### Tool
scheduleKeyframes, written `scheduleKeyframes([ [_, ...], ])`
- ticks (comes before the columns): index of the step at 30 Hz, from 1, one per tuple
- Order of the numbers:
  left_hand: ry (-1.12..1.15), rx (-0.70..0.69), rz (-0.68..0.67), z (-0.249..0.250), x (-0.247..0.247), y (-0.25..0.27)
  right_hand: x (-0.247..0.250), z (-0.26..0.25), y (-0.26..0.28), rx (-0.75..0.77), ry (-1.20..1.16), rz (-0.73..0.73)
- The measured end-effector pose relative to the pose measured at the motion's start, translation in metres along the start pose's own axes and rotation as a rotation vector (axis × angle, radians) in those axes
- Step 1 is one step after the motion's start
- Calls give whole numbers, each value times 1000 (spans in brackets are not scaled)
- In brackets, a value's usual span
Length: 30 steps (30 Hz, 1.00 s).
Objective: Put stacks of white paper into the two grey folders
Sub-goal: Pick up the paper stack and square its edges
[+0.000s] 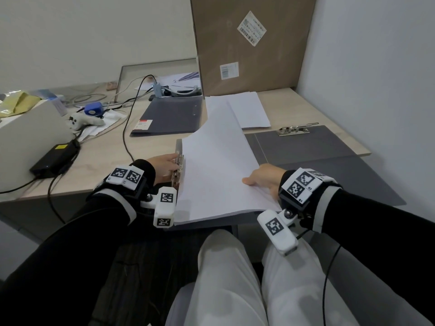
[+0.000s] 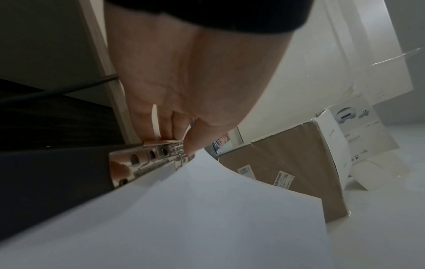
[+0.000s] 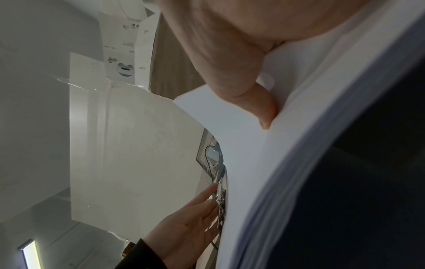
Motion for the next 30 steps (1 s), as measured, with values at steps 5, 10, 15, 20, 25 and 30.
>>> scheduleKeyframes([
  [5,-55,11,-37,6,-3,3,-6,0,1,13,-4,0],
  [10,-231,20,-8,5,-5,-4,-10,0,4,15,-13,9],
  [15,-468,17,-53,2,-6,-5,-10,-3,8,14,-10,11],
  [20,-699,25,-80,11,-15,0,-9,-6,8,9,52,4],
  [25,-760,5,-40,11,-20,0,-4,-11,3,-3,126,-36],
  [30,-764,11,-36,12,-17,-2,5,-16,0,59,282,-90],
])
Point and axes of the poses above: each hand's wrist, its own y-axis away from the middle knuckle, its own x-axis out of the back of the hand, z = x × y, the point moved 1 cm from there along -y, towards the middle knuckle, and after that the axes turned 11 degrees about -x, right-handed, at the moved point
